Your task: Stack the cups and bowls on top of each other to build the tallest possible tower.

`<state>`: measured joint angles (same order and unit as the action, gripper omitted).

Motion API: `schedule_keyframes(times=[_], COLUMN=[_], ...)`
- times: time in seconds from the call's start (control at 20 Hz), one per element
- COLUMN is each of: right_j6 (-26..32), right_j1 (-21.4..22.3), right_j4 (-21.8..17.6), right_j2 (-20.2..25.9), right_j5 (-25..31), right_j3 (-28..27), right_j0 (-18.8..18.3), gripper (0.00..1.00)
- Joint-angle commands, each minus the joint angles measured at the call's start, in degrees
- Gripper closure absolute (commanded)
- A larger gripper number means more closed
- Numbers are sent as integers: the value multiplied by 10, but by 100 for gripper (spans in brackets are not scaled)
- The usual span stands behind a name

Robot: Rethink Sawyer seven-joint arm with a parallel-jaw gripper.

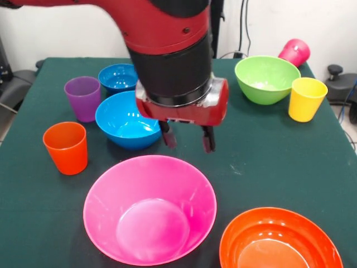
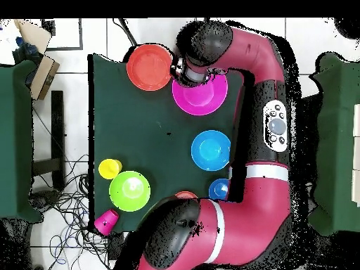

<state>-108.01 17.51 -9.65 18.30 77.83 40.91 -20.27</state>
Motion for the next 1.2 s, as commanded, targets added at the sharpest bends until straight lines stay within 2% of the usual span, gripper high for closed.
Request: schedule_keyframes(times=[0.05,0.25,0.55,0.75,1.2], right_j6=[115,145,162,166,166], right_j1=[-11,-14,-1,-20,-36], right_j4=[-71,-99,-108,-134,-151], right_j2=[11,17,6,1,17], right_j5=[130,173,132,147,170], right_j3=[-87,-131,-96,-129,-166], right_j0=[37,33,25,31,31], gripper=[0,0,0,0,0])
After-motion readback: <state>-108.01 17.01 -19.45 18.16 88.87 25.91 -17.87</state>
